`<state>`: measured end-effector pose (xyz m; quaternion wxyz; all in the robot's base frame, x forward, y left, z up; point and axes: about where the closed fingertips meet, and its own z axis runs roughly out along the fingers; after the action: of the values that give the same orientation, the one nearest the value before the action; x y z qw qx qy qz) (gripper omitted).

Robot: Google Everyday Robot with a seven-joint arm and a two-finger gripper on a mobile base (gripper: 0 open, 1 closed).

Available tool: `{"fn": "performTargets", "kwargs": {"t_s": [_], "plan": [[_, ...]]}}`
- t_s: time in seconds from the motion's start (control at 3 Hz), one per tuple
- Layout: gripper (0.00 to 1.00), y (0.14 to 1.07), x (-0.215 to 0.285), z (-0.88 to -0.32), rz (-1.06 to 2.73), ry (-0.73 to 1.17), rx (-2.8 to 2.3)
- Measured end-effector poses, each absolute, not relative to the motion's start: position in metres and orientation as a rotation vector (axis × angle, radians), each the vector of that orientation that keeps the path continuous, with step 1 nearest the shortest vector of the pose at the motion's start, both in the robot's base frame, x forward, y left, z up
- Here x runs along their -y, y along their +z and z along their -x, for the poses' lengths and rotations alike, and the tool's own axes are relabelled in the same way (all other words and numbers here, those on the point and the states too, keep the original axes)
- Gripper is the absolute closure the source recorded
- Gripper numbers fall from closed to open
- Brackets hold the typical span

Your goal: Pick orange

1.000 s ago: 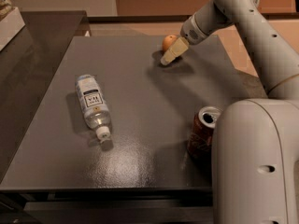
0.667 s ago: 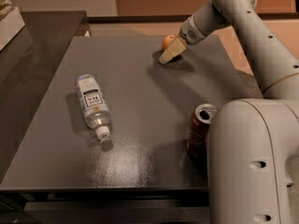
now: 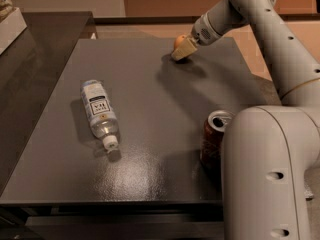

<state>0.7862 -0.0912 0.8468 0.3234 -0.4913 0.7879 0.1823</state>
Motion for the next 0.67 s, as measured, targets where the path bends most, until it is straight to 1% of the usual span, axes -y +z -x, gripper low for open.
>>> {"fn": "performTargets", "kwargs": {"t_s": [0.33, 0.67], "plan": [[0.87, 0.861, 0.089, -0.779, 1.293, 0.497, -2.041], [1.00, 0.884, 0.085, -0.763, 1.310, 0.516, -1.994]]}}
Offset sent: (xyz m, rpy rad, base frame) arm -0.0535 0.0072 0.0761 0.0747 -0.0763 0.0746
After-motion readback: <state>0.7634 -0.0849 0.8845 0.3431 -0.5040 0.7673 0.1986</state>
